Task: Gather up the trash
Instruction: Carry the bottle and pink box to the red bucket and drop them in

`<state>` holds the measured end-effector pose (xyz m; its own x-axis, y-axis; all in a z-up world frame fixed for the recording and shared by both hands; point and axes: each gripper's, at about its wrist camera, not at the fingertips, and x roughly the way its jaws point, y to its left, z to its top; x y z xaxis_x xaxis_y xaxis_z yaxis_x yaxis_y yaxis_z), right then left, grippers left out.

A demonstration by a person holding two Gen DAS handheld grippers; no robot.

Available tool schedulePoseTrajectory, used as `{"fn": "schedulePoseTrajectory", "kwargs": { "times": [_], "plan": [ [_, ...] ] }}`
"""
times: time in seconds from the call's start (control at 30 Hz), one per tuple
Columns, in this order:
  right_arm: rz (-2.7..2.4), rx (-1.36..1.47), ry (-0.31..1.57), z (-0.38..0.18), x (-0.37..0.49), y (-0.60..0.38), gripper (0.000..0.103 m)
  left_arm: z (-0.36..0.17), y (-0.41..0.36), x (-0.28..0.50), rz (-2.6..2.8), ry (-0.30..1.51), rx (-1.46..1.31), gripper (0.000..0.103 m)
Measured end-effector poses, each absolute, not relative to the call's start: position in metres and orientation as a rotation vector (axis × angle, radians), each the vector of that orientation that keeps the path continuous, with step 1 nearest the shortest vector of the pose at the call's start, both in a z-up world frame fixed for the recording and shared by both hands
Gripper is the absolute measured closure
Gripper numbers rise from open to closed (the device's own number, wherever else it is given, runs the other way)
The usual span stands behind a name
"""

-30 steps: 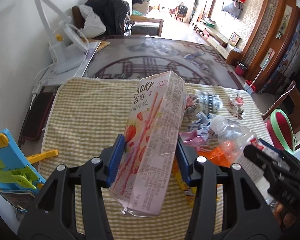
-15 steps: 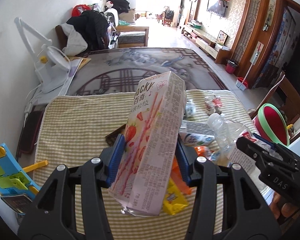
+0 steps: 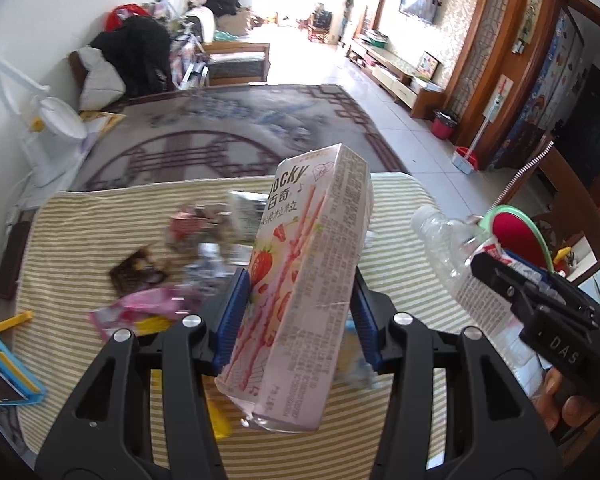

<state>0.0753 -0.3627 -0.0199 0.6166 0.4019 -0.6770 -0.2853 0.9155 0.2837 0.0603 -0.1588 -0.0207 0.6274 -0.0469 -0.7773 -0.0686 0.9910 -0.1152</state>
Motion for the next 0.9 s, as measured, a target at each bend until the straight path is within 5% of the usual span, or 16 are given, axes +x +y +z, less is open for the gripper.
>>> {"fn": "schedulePoseTrajectory", "kwargs": {
  "times": [0.53,0.9],
  "plan": [
    [-0.022,0.276,0.843,-0.050,0.110,-0.565,0.050,-0.027,-0.321,0.119,-0.267,0.918,0.007,0.055],
    [-0.191,0.309,0.787,-0.038,0.076,-0.628,0.040,-0.056,-0.431,0.147,-0.513,0.969,0.112,0.055]
  ]
}}
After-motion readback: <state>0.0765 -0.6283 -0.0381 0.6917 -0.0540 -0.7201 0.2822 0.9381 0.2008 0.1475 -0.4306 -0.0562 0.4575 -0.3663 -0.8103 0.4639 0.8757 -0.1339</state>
